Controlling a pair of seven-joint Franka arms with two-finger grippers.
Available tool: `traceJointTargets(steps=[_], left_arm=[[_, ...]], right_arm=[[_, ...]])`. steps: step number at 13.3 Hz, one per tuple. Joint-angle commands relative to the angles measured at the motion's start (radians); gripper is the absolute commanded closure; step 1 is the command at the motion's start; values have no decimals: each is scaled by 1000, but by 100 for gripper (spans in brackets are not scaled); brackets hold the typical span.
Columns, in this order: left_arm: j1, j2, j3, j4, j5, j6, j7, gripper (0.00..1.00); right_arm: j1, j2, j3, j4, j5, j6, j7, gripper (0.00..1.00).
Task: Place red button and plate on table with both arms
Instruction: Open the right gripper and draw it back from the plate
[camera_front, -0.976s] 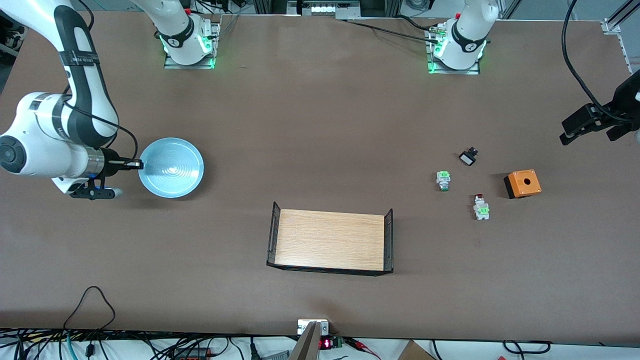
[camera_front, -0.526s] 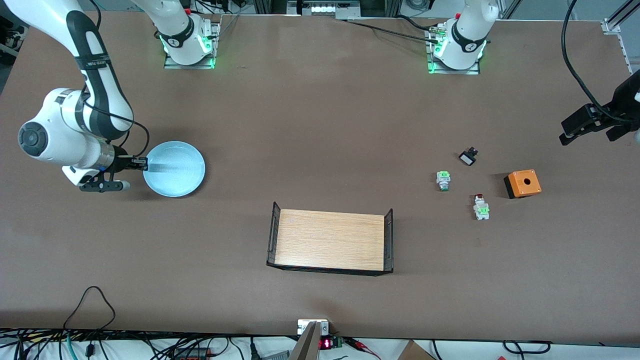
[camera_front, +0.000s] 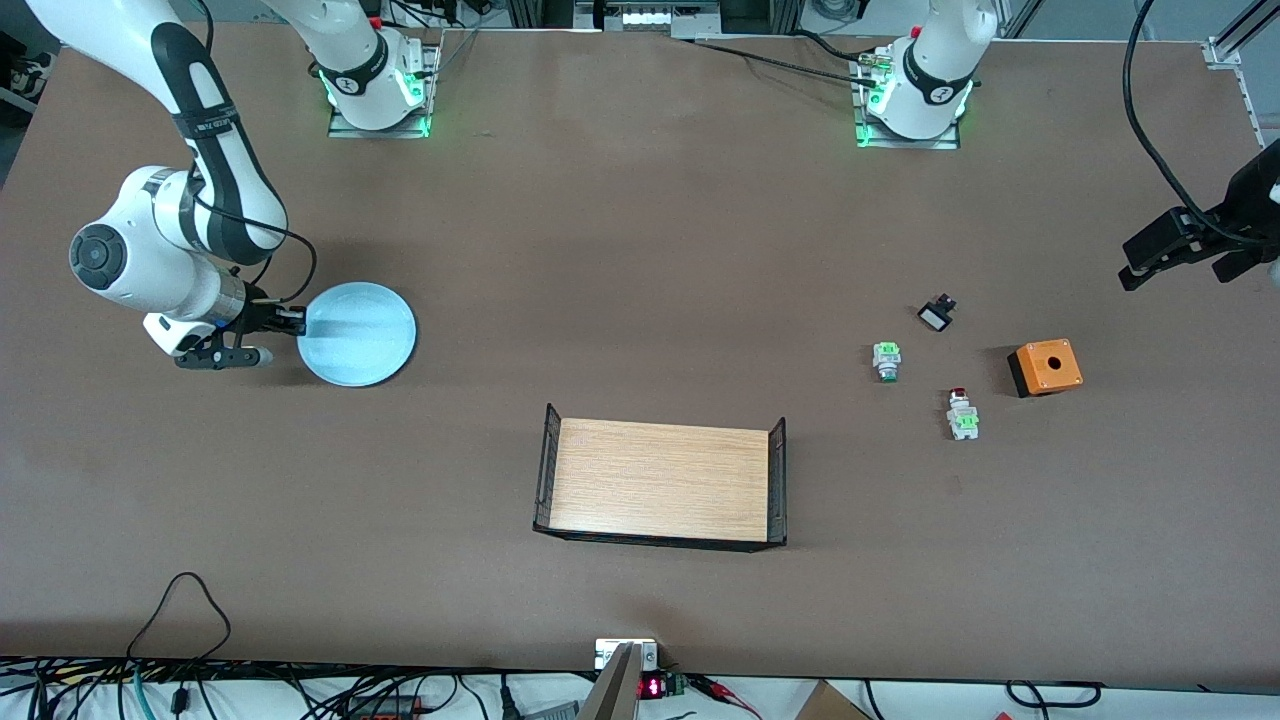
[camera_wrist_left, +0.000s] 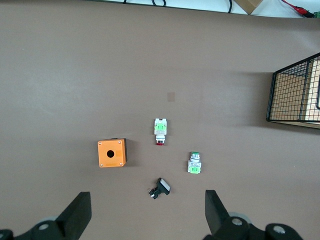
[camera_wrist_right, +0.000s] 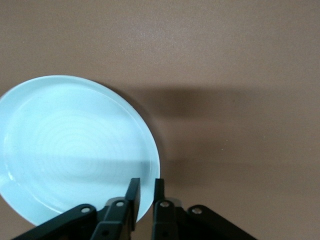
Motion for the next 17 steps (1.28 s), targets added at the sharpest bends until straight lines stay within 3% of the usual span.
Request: traceJointTargets(steps=[1, 6, 12, 17], left_arm=[[-3, 11, 1, 32, -7, -19, 19, 0], [-3, 13, 1, 32, -7, -16, 20, 0], [-3, 13, 1, 32, -7, -13, 22, 0], [-3, 13, 1, 32, -5, -13, 22, 0]], right_arm=[[-9, -71, 14, -2, 9, -53, 0, 0], [75, -92, 19, 123, 8, -187, 186, 0], [129, -90, 19, 421, -19, -532, 300, 0], [130, -88, 18, 672, -100, -779, 306, 0]])
